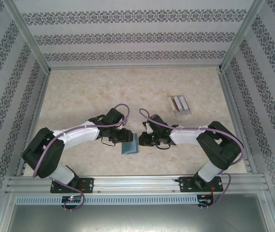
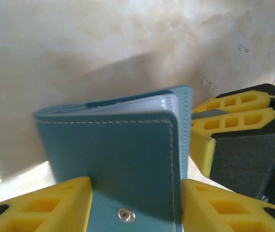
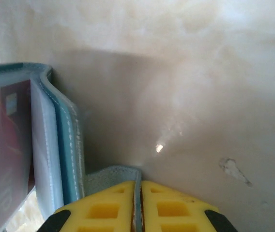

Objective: Put the credit cards into the card holder

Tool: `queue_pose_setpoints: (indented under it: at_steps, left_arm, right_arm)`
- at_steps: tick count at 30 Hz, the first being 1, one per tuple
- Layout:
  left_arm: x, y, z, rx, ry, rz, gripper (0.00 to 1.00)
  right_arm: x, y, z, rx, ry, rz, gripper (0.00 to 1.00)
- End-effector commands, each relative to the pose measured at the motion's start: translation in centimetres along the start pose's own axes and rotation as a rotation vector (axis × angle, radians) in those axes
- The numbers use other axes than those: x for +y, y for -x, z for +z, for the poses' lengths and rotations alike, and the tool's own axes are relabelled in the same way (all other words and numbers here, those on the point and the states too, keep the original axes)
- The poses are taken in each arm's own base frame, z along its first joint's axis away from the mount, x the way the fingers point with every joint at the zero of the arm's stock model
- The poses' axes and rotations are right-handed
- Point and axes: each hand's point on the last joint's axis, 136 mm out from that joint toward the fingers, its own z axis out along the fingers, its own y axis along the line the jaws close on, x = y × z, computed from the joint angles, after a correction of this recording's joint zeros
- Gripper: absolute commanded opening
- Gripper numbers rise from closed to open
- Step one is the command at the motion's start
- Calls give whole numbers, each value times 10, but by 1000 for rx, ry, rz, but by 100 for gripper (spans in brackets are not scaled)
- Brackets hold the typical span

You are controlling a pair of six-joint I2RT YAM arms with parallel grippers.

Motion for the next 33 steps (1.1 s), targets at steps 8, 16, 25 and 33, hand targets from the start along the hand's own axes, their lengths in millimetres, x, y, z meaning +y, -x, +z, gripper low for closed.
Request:
queue_pose_setpoints:
  at_steps: [8,16,25,33]
  left_arm:
    - [-7,7,18,2,-1,-6,48]
    - [5,9,20,-3,71,-13,36]
    - [8,9,21,-6,80,-30,23]
    - [12,7,14,-19,99,-43,20]
  right_arm:
    - [-1,4,-7,-48,39,24,27]
    - [-1,12,-32,-98,40,9,33]
    - [8,13,-32,-74,87,12,3]
    - [18,9,-32,-58,110,7,0]
